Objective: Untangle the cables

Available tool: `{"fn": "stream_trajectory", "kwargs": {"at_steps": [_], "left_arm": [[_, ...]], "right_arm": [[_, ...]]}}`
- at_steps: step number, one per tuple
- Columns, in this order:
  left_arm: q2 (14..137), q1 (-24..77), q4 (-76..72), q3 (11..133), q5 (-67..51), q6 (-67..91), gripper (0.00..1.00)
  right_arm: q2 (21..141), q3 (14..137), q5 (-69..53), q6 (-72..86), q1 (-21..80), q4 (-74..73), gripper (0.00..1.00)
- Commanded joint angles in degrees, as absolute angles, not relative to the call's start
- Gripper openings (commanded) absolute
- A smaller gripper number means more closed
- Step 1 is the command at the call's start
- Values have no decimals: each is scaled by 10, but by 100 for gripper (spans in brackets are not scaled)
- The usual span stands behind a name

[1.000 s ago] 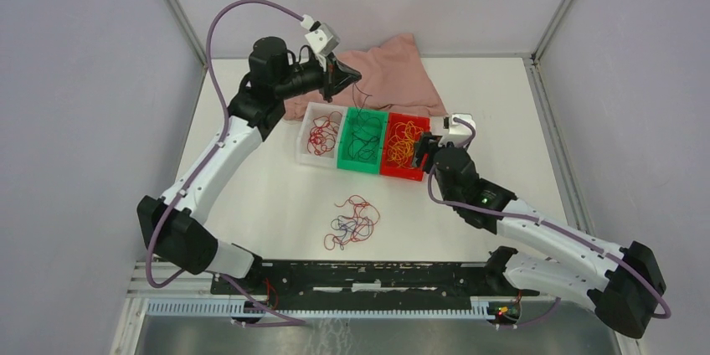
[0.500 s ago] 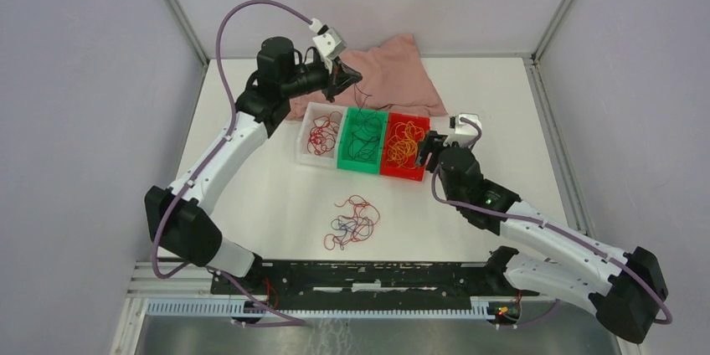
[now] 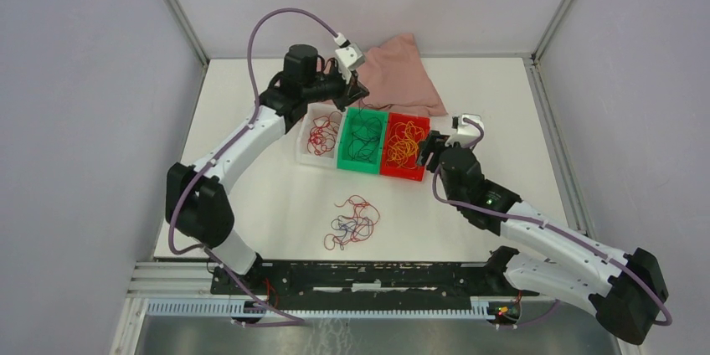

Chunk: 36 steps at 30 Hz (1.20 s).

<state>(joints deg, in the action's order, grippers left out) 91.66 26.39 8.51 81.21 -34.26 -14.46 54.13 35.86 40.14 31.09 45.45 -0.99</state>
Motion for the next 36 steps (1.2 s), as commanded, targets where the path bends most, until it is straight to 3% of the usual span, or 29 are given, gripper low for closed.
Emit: {"fn": "stream_trajectory", "kwargs": {"at_steps": [1, 12, 19, 34, 35, 36], "left_arm": [[940, 278, 86, 807, -323, -181, 3], [1011, 289, 85, 816, -275, -183, 3], [1042, 299, 94, 795, -210, -287, 3], [1077, 324, 68, 762, -197, -299, 3], [1081, 325, 80, 773, -195, -298, 6], [1088, 326, 101, 792, -196, -298, 17]], "right_arm": [[526, 358, 413, 321, 450, 8, 69], [531, 351, 407, 322, 441, 17, 69], [526, 345, 405, 321, 430, 15, 69], [524, 356, 369, 329, 420, 4, 68], [522, 356, 365, 329, 419, 3, 68], [521, 357, 362, 329, 419, 3, 68]]}}
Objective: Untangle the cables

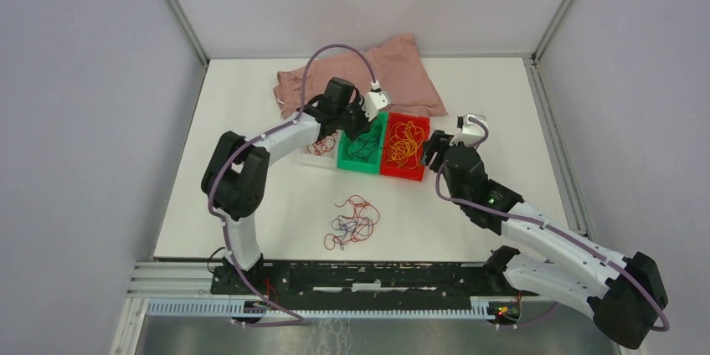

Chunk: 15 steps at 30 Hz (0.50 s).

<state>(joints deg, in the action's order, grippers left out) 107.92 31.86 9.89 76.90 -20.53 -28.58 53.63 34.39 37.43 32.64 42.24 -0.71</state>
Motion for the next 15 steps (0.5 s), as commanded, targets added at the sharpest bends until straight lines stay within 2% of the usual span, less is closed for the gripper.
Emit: {"fn": "stream_trajectory", "kwargs": {"at_steps": [1, 2, 3, 12, 15], "left_arm": [[1096, 327, 127, 815, -196, -299, 36], [1102, 327, 153, 839, -194, -297, 50], [1108, 327, 177, 862, -190, -297, 56], [1051, 317, 326, 929, -218, -291, 73], [1024, 314, 384, 958, -229, -290, 82]], "right_arm": [[522, 359, 359, 328, 419, 3, 68], [523, 361, 357, 329, 420, 2, 68], [524, 363, 354, 329, 419, 1, 67], [537, 378, 297, 314, 418, -3, 65], [552, 381, 254, 309, 418, -4, 65]]}}
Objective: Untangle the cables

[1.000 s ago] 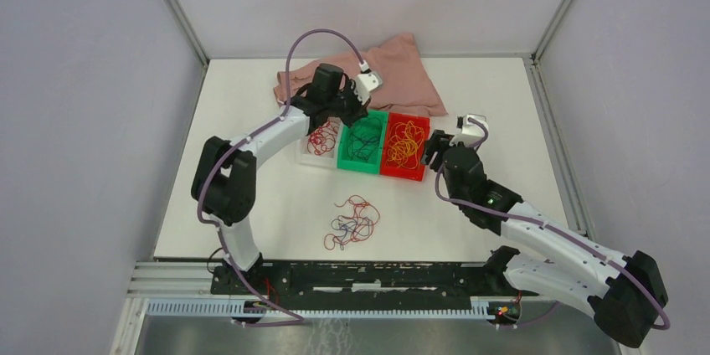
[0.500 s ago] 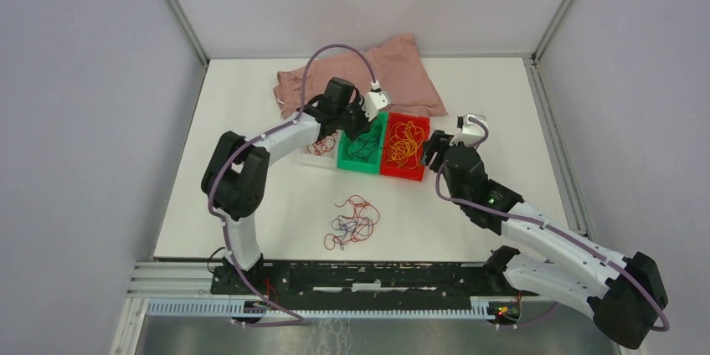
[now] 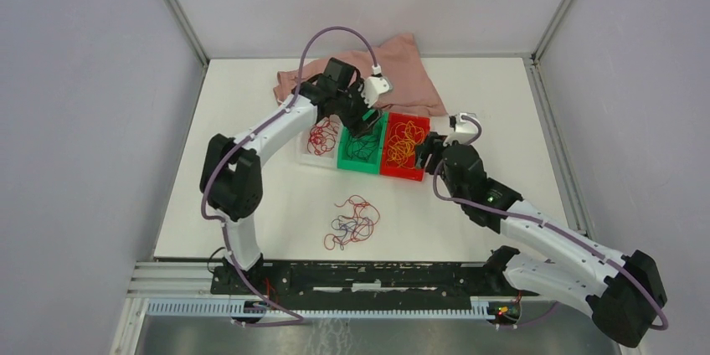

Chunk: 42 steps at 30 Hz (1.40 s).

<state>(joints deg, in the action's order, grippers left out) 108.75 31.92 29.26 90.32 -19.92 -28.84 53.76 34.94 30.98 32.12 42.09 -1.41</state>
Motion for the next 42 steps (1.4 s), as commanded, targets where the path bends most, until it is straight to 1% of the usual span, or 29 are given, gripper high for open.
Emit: {"fn": "stream_trajectory", "kwargs": {"at_steps": [1, 4, 6, 8, 12, 15, 18, 21, 26, 28, 30, 32, 33, 36, 37, 40, 42], "left_arm": [[1017, 311, 407, 976, -237, -289, 84], [999, 299, 484, 1025, -271, -289, 88], [981, 291, 521, 1035, -279, -292, 89], [959, 283, 544, 1023, -279, -292, 89], [914, 260, 577, 986, -291, -297, 89], [884, 246, 594, 961, -298, -305, 89], [851, 243, 601, 932, -303, -314, 89], [827, 243, 598, 907, -311, -316, 89], [813, 243, 598, 901, -319, -305, 88], [810, 243, 595, 901, -315, -301, 88], [805, 243, 583, 896, -309, -297, 88], [800, 243, 566, 888, -307, -292, 88], [797, 243, 560, 886, -308, -289, 88], [794, 243, 545, 881, -311, -279, 87], [793, 243, 545, 880, -314, -279, 87], [789, 243, 544, 874, -315, -277, 87], [782, 244, 543, 856, -317, -286, 87]], "right_arm": [[559, 383, 232, 305, 418, -4, 65], [590, 385, 141, 305, 419, 1, 65], [624, 385, 79, 318, 424, 2, 63], [657, 379, 38, 329, 442, 13, 62], [713, 361, -4, 302, 515, 54, 60], [754, 360, -9, 300, 532, 56, 58], [783, 361, 13, 295, 539, 57, 54], [822, 372, 28, 273, 550, 53, 54], [880, 399, 57, 244, 575, 41, 53], [895, 404, 70, 237, 583, 36, 51], [907, 410, 84, 229, 592, 30, 47], [916, 413, 100, 221, 600, 25, 38], [919, 416, 109, 216, 603, 22, 31], [915, 421, 149, 213, 608, 16, 5], [909, 423, 170, 213, 607, 14, 1], [872, 425, 201, 213, 607, 22, 0], [830, 425, 195, 215, 603, 41, 0]]}}
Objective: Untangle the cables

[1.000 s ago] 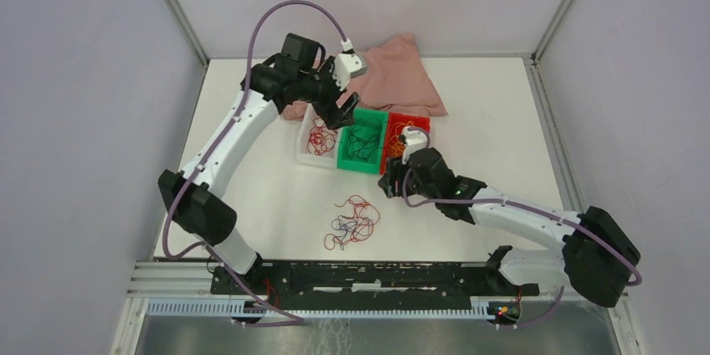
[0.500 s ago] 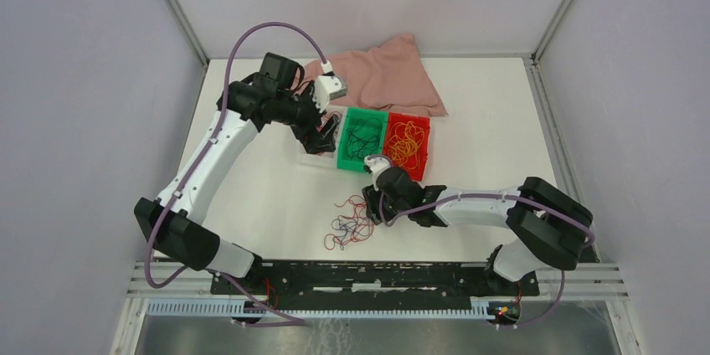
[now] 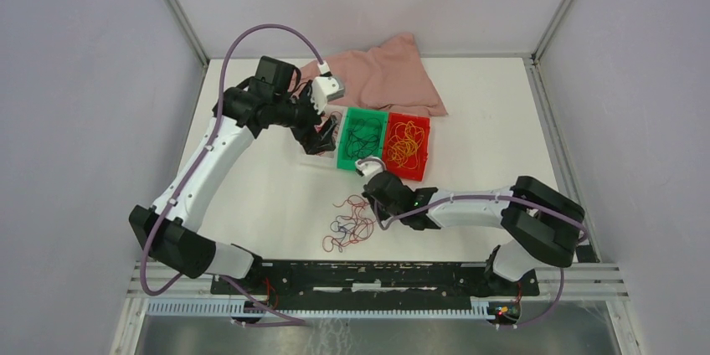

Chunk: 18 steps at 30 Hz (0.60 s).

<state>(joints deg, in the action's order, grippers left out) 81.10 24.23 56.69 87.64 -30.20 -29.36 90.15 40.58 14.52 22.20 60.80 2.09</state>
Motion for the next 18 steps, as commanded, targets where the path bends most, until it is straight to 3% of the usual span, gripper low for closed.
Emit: {"fn": "stream_trajectory", "kwargs": {"at_steps": [1, 11, 14, 18], "left_arm": [[776, 244, 541, 842, -321, -295, 87], [707, 243, 498, 718, -376, -339, 86], [707, 243, 515, 733, -377, -344, 86], [715, 243, 519, 754, -382, -322, 84]], "right_arm": [[817, 423, 187, 218, 602, 54, 0], [726, 433, 116, 222, 595, 102, 1], [772, 458, 113, 191, 596, 63, 35], [848, 491, 91, 162, 595, 34, 46]]}}
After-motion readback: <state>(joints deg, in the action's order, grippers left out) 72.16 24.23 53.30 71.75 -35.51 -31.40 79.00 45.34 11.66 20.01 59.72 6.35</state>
